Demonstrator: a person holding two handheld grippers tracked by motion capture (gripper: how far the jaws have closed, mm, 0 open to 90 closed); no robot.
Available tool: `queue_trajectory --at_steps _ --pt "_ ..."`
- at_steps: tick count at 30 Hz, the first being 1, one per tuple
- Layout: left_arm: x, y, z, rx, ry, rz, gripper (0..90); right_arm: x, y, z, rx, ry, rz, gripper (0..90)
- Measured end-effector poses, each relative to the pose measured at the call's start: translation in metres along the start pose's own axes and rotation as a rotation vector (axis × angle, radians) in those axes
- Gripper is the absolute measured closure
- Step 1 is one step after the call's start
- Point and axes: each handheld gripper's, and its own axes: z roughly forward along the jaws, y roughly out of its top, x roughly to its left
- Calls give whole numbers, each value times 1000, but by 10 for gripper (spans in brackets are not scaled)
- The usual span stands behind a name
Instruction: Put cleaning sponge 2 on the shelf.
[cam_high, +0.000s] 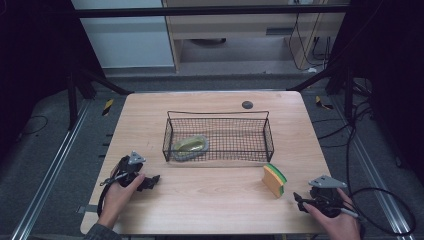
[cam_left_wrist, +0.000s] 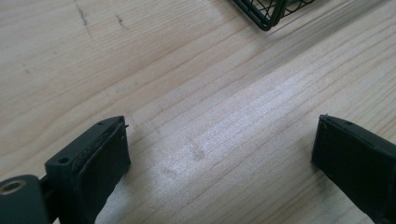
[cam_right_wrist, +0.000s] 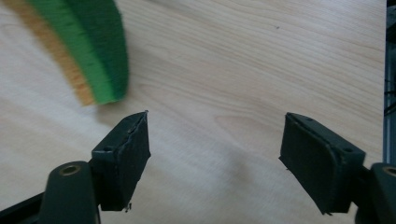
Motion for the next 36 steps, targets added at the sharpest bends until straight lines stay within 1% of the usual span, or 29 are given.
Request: queue_trajectory --at_steps 1,2,3,4,5,6,7,8,11,12,13,14,16,17,18,20,23,25,28,29,31,34,36 --pt "0 -1 1 -9 2 -10 18 4 0 -5 -5 16 -8 269" --pt "1 -2 2 -22 5 -7 8 8 1 -8 -3 26 -8 277" --pt "1 -2 2 -22 5 -7 1 8 1 -8 -3 26 -8 277" --pt "2 -3 2 -33 3 -6 0 12 5 -13 1 44 -24 298" --pt "2 -5 4 -59 4 -12 0 14 7 -14 5 55 -26 303" --pt "2 -5 4 -59 4 -12 0 14 7 -14 5 55 -26 303" --pt "2 -6 4 -67 4 -13 0 17 10 -17 13 69 -34 305" --pt "2 -6 4 -67 4 -13 0 19 14 -19 25 84 -47 308" --pt "2 -6 4 -67 4 -11 0 26 25 -23 58 108 -62 303" --pt "2 -5 4 -67 4 -11 0 30 36 -27 75 124 -76 296" --pt "2 -5 4 -68 4 -11 0 30 36 -27 75 124 -76 296" --pt "2 -5 4 -68 2 -10 0 31 40 -29 84 130 -79 291" --pt "2 -5 5 -67 2 -9 0 34 52 -32 111 143 -93 282" --pt "2 -5 5 -67 2 -9 0 35 63 -32 133 159 -95 281" --pt "2 -5 5 -67 2 -9 0 35 63 -32 133 159 -95 281" --pt "2 -5 5 -67 2 -9 0 37 73 -29 160 163 -101 281" --pt "2 -5 5 -67 2 -8 0 40 87 -23 194 154 -119 288" --pt "2 -5 5 -67 1 -7 0 43 95 -18 214 144 -140 297" --pt "2 -5 5 -67 1 -8 0 45 109 -12 234 133 -148 324" --pt "2 -5 5 -67 1 -7 0 46 115 -8 248 130 -154 335" --pt "3 -5 5 -67 1 -7 0 46 117 -6 256 129 -159 340" --pt "3 -5 5 -67 1 -7 0 48 120 1 267 142 -176 362" --pt "2 -5 5 -67 1 -8 0 49 122 4 271 144 -175 374"
